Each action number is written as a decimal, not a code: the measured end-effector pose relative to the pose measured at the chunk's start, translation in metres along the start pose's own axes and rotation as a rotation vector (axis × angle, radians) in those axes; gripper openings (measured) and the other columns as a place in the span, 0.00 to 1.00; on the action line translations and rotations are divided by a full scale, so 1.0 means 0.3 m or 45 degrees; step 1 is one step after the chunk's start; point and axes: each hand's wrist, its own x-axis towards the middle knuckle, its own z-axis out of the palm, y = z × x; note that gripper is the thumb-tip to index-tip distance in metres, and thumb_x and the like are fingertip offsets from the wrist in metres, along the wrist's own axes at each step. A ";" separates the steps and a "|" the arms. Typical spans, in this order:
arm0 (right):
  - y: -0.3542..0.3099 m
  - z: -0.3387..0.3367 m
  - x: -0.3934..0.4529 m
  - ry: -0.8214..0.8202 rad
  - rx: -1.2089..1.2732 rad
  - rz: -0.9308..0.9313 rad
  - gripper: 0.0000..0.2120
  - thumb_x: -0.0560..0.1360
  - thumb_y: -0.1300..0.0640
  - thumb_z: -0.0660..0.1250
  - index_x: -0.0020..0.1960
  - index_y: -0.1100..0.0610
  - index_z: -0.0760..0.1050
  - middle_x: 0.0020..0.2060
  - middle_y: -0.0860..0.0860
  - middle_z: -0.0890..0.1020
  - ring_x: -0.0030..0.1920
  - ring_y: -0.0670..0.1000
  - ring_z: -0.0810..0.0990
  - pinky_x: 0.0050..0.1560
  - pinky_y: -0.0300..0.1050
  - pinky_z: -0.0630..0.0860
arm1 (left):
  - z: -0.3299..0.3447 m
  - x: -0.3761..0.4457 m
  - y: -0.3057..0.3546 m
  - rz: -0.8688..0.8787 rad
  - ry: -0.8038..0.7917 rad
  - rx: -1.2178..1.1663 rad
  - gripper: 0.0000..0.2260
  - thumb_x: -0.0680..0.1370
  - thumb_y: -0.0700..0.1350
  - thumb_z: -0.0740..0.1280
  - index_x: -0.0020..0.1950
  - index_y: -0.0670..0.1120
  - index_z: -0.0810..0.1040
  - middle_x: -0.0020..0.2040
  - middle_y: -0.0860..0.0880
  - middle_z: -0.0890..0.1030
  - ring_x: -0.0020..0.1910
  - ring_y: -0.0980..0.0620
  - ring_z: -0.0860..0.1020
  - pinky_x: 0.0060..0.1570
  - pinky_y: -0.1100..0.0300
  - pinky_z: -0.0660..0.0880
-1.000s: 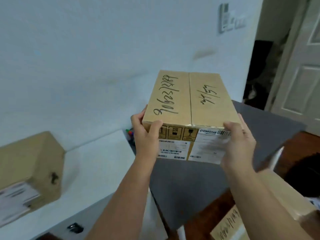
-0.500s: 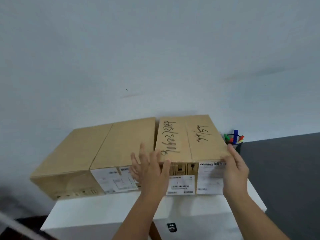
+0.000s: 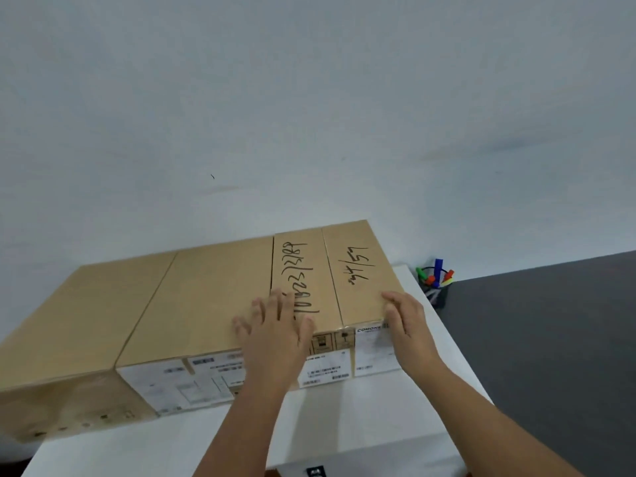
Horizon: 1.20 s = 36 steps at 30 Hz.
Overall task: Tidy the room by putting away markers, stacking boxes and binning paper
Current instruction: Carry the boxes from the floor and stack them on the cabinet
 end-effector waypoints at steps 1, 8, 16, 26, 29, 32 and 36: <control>0.005 -0.033 -0.006 -0.068 0.023 0.002 0.15 0.81 0.45 0.56 0.68 0.42 0.64 0.69 0.45 0.64 0.70 0.45 0.62 0.73 0.51 0.62 | -0.006 -0.007 0.007 -0.016 -0.003 -0.005 0.28 0.81 0.61 0.43 0.80 0.56 0.48 0.81 0.53 0.47 0.80 0.45 0.45 0.73 0.35 0.41; 0.159 -0.559 -0.241 0.159 -0.049 0.392 0.23 0.81 0.45 0.56 0.75 0.47 0.62 0.74 0.49 0.59 0.75 0.49 0.59 0.74 0.52 0.59 | -0.035 -0.201 0.468 0.403 0.091 -0.264 0.24 0.80 0.55 0.57 0.76 0.53 0.63 0.78 0.53 0.60 0.79 0.46 0.54 0.74 0.37 0.53; 0.496 -1.477 -0.935 0.387 -0.324 1.046 0.14 0.79 0.55 0.63 0.61 0.60 0.76 0.54 0.56 0.80 0.48 0.53 0.78 0.50 0.39 0.74 | 0.198 -0.781 1.392 1.329 -0.518 -0.463 0.18 0.79 0.53 0.61 0.69 0.55 0.72 0.66 0.54 0.72 0.66 0.53 0.70 0.65 0.53 0.69; 0.700 -2.135 -1.666 0.586 -0.326 1.650 0.17 0.79 0.58 0.62 0.62 0.68 0.75 0.58 0.66 0.78 0.53 0.61 0.78 0.45 0.46 0.73 | 0.603 -1.438 2.041 1.106 -1.529 -0.476 0.13 0.78 0.50 0.67 0.62 0.52 0.78 0.59 0.52 0.78 0.58 0.52 0.76 0.59 0.58 0.71; 0.820 -2.238 -1.677 0.550 -0.336 1.689 0.16 0.79 0.57 0.62 0.64 0.65 0.75 0.64 0.63 0.76 0.64 0.62 0.74 0.59 0.49 0.71 | 0.725 -1.493 2.152 0.997 -1.618 -0.402 0.13 0.79 0.50 0.66 0.63 0.49 0.77 0.59 0.51 0.77 0.60 0.50 0.75 0.57 0.59 0.69; 0.966 -2.326 -1.633 0.451 -0.329 1.718 0.17 0.79 0.57 0.63 0.65 0.64 0.74 0.65 0.61 0.75 0.64 0.60 0.74 0.63 0.50 0.70 | 0.845 -1.513 2.274 0.975 -1.638 -0.401 0.03 0.80 0.47 0.66 0.52 0.49 0.75 0.50 0.48 0.75 0.50 0.50 0.73 0.53 0.58 0.69; 1.235 -2.463 -1.540 0.389 -0.323 1.784 0.20 0.77 0.54 0.65 0.68 0.58 0.72 0.66 0.57 0.74 0.65 0.57 0.73 0.63 0.48 0.69 | 1.061 -1.492 2.448 0.842 -1.658 -0.381 0.02 0.80 0.45 0.65 0.48 0.48 0.73 0.48 0.47 0.75 0.48 0.50 0.73 0.51 0.58 0.69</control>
